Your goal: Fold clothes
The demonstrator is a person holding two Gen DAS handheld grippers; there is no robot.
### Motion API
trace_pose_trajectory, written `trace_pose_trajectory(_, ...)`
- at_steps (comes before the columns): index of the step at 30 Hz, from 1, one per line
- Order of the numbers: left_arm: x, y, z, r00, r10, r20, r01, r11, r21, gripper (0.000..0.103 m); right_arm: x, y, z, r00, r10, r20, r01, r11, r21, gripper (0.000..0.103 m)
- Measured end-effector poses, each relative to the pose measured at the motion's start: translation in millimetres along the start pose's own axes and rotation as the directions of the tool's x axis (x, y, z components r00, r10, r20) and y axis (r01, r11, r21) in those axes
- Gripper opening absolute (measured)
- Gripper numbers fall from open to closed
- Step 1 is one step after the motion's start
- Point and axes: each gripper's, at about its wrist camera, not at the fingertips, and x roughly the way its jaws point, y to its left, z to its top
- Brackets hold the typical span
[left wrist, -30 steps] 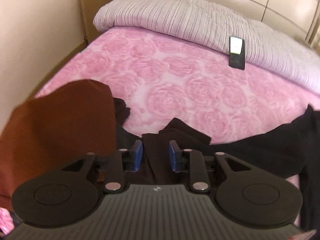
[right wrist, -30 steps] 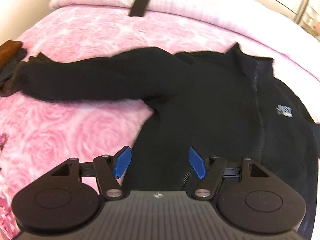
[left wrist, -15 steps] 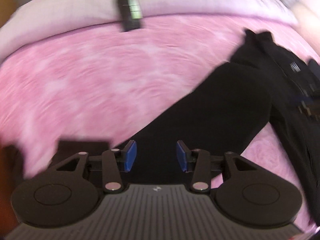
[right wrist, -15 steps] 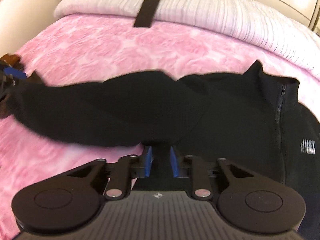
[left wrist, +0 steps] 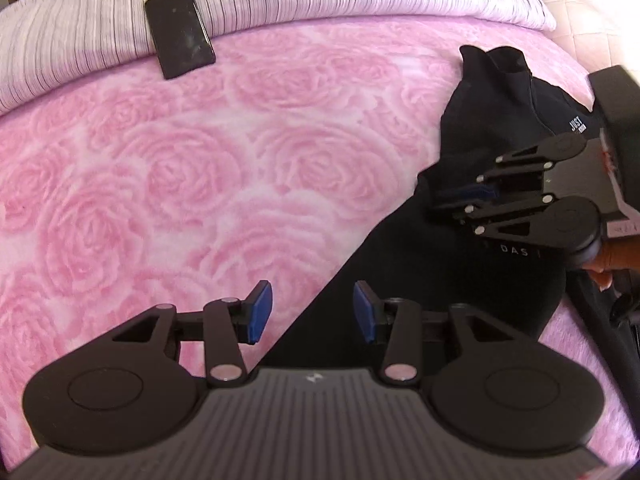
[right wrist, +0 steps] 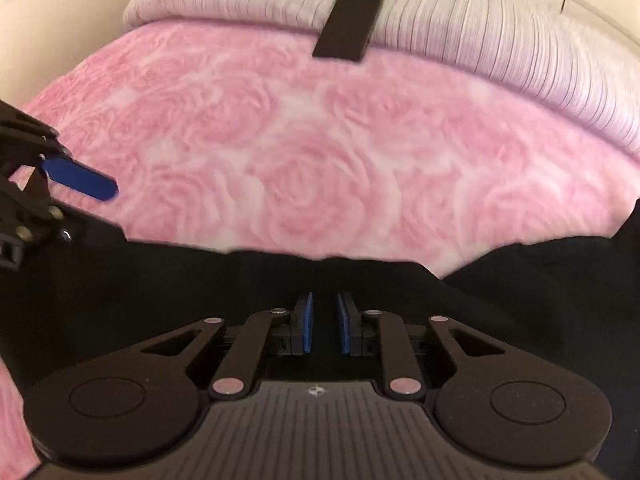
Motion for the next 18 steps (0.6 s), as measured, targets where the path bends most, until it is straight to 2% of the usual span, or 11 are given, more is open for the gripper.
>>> trace_pose_trajectory(2,5,2,5,0.999,-0.04,-0.001,0.04,0.999,-0.004,0.04,-13,-8,-2,0.999,-0.018,0.035,0.016,0.998,0.065,0.022)
trace_pose_trajectory(4,12,2,14,0.995,-0.096,0.007,0.096,0.995,-0.01,0.041,-31,-14,-12,0.994,-0.087,0.072,0.081,0.994,0.078,0.026)
trace_pose_trajectory(5,18,-1,20,0.993,-0.121,0.01,0.121,0.993,-0.005,0.041,-38,-18,-18,0.991,-0.116,0.066,0.11,0.99,0.086,0.027)
trace_pose_trajectory(7,32,-11,33,0.986,-0.169,0.009,0.169,0.986,0.014,0.041,-43,-27,-35,0.989,-0.151,-0.008,0.151,0.983,0.105,0.031)
trace_pose_trajectory(9,49,-24,46,0.978,-0.209,-0.004,0.209,0.977,0.034,0.041,-46,-41,-53,0.987,-0.148,-0.06,0.156,0.973,0.169,0.031)
trace_pose_trajectory(11,69,-37,58,0.971,-0.238,-0.027,0.239,0.97,0.053,0.041,-55,-49,-66,0.984,-0.168,-0.064,0.177,0.964,0.199,0.031)
trace_pose_trajectory(13,84,-45,67,0.962,-0.271,-0.047,0.273,0.961,0.052,0.041,-65,-54,-74,0.981,-0.182,-0.06,0.191,0.956,0.224,0.04)
trace_pose_trajectory(15,99,-52,74,0.951,-0.296,-0.094,0.301,0.953,0.046,0.033,-69,-58,-79,0.983,-0.17,-0.069,0.182,0.951,0.251,0.043)
trace_pose_trajectory(16,103,-55,77,0.951,-0.289,-0.11,0.296,0.954,0.052,0.012,-71,-61,-81,0.985,-0.16,-0.067,0.172,0.95,0.26,0.043)
trace_pose_trajectory(17,103,-56,79,0.953,-0.28,-0.113,0.288,0.956,0.058,0.004,-74,-64,-82,0.985,-0.164,-0.052,0.172,0.951,0.256,0.043)
trace_pose_trajectory(18,101,-56,82,0.956,-0.27,-0.111,0.278,0.958,0.063,0.003,-76,-68,-79,0.984,-0.173,-0.034,0.176,0.95,0.257,0.043)
